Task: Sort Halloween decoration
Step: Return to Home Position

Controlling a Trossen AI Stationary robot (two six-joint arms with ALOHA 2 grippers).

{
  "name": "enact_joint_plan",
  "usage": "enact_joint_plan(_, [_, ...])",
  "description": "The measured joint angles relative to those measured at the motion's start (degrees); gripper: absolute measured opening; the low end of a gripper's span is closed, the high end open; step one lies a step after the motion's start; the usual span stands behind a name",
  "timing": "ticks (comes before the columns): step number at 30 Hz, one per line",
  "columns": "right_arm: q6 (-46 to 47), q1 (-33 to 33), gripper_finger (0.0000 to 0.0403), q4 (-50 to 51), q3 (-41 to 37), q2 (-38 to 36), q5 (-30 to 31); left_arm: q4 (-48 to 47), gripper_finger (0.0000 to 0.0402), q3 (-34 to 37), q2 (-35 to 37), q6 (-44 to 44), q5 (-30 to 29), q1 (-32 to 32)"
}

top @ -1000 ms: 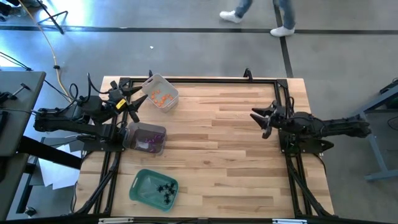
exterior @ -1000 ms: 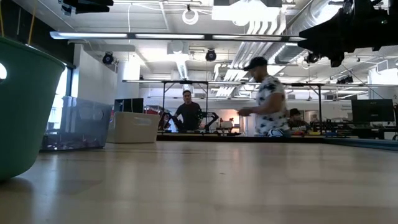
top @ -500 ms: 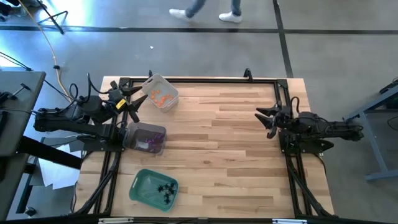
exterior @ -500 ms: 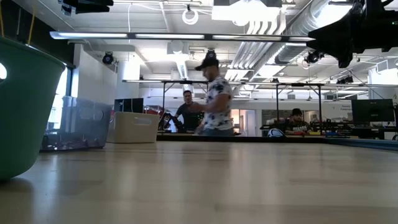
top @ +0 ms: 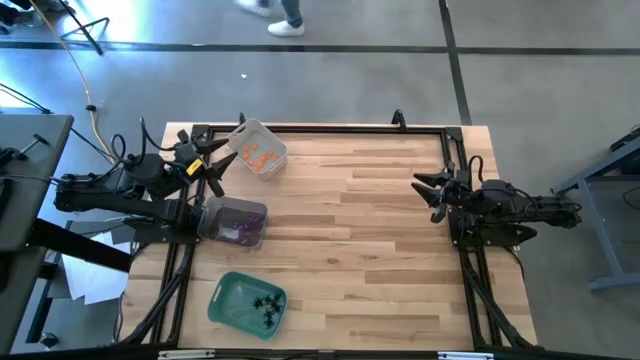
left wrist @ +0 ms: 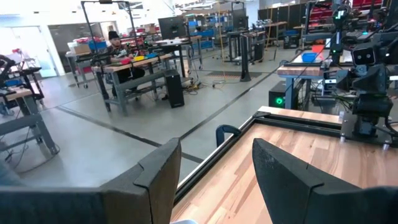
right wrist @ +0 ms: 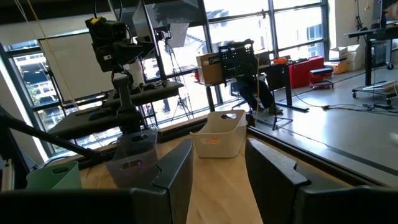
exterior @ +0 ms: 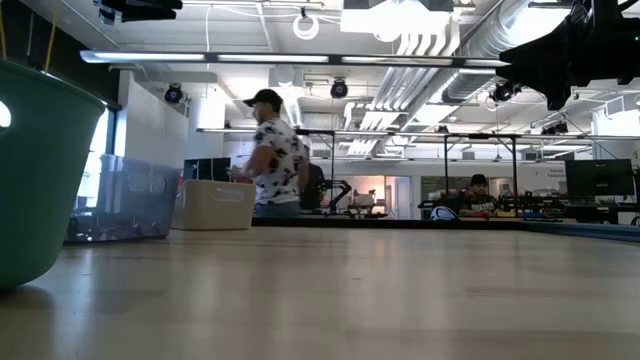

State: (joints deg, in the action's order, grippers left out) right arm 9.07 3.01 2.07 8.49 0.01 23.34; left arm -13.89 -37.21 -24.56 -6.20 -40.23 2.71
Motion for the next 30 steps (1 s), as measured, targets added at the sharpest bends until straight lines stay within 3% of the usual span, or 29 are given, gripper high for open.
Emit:
enact_joint_plan(4, [1.0,0.0,0.0142,-0.3,-0.1,0.0,-1.0,0.0,0.0186,0.0,0.0,0.0,0.0,0.0])
enact_joint_plan(10, [-2.7,0.7,0.0142,-11.3,-7.2,0.0,-2.2,0.0,0.0186,0.0,0.0,0.0,0.0,0.0])
enact_joint_plan(15, [-4.0,2.1,0.0142,-14.2,-7.9,0.0,-2.3,0.0,0.0186,0.0,0.0,0.0,0.0,0.0])
enact_joint_plan(30, [-4.0,2.0,0.0142,-9.8,-7.9,0.3,-2.2,0.0,0.0186,0.0,0.0,0.0,0.0,0.0])
